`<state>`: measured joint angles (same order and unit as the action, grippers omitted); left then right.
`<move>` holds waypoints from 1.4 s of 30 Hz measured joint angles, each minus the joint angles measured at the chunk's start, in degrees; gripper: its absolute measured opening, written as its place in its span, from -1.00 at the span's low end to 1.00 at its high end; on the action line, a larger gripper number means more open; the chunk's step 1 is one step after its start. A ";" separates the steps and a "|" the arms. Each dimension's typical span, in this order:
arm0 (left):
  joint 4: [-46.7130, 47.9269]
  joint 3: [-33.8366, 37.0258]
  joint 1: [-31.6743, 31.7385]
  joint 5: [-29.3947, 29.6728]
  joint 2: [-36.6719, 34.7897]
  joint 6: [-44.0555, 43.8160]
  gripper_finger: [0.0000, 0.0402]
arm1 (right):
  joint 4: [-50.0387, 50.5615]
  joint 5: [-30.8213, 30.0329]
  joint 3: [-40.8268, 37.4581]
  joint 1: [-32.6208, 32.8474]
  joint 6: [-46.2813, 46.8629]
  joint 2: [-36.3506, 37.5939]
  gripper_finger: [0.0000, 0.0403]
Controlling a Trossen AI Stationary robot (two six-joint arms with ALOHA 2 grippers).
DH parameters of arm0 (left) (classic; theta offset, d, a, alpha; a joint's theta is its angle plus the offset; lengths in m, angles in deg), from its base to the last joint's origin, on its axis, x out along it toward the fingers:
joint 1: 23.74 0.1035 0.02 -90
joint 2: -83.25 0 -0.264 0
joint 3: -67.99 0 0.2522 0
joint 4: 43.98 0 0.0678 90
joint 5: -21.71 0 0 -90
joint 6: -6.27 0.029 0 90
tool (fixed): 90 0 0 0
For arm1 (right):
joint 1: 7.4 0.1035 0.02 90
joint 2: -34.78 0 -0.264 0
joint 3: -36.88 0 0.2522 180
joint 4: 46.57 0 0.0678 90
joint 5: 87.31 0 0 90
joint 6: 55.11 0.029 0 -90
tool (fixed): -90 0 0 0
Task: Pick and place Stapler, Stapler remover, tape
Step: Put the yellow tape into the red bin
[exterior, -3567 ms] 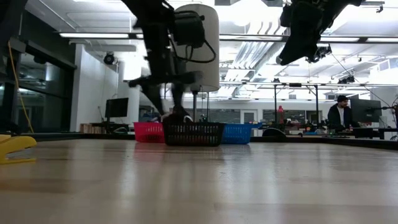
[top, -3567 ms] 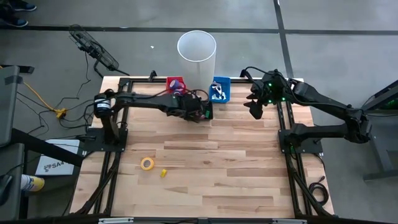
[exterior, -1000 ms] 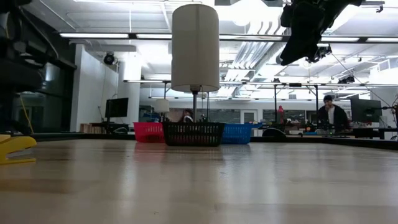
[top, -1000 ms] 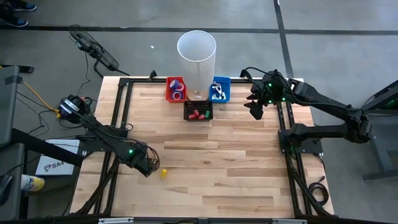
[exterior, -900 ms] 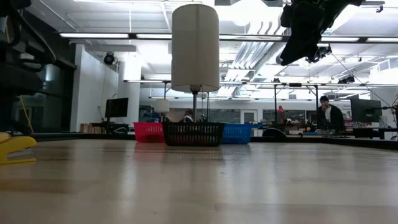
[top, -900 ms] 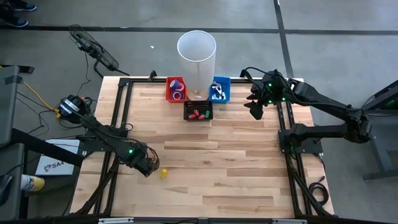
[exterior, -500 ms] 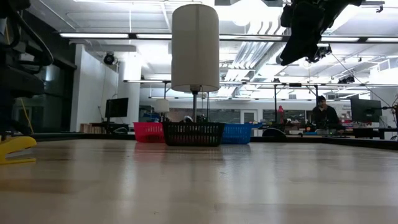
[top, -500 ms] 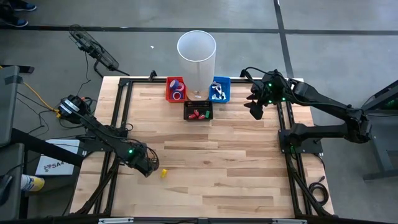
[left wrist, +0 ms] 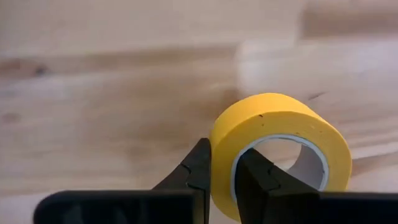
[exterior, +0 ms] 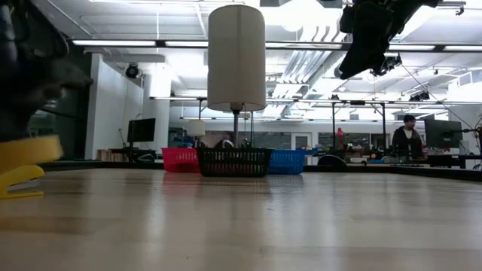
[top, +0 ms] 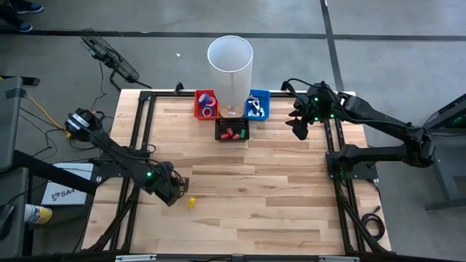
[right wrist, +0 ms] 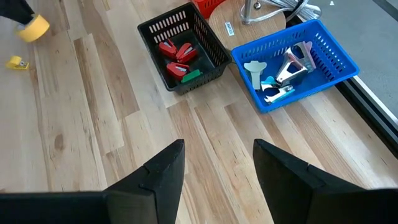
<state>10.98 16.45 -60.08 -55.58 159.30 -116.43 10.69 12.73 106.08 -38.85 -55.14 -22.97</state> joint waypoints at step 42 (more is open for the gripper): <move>-25.31 -0.02 62.31 13.30 -11.63 56.77 -0.82 | -1.60 -6.76 0.00 0.00 4.21 0.00 -0.10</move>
<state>-14.33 16.43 2.23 -42.28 147.67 -59.65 9.10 5.97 106.08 -38.84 -50.93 -22.97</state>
